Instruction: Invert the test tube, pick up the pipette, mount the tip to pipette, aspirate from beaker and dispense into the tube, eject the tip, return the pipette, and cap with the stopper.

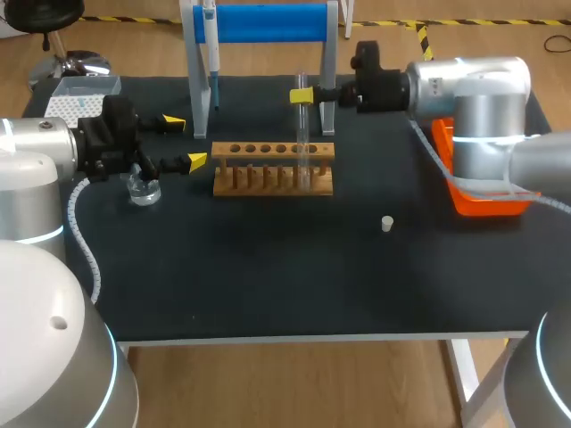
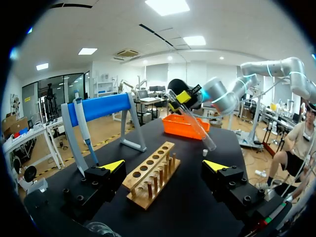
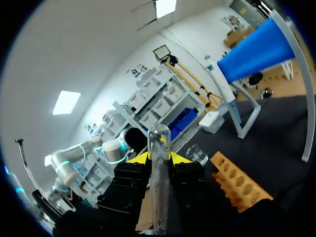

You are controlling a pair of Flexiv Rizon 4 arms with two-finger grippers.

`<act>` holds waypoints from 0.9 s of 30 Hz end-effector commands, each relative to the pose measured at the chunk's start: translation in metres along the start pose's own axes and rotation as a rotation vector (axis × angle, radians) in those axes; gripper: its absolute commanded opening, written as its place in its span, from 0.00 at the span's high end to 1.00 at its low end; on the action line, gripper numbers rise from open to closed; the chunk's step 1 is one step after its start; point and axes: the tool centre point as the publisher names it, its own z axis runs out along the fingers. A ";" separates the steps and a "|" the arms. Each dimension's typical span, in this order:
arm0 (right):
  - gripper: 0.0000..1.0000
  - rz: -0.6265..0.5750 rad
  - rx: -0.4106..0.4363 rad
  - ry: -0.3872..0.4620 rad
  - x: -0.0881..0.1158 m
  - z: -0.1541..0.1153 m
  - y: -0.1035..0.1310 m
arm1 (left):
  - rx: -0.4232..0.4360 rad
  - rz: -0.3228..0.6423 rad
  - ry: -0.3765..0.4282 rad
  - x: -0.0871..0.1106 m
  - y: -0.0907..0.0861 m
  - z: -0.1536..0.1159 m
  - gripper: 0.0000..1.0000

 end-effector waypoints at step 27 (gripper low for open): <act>1.00 0.650 0.016 -0.051 0.011 0.003 -0.010 | 0.001 0.001 -0.002 0.001 0.000 0.000 0.00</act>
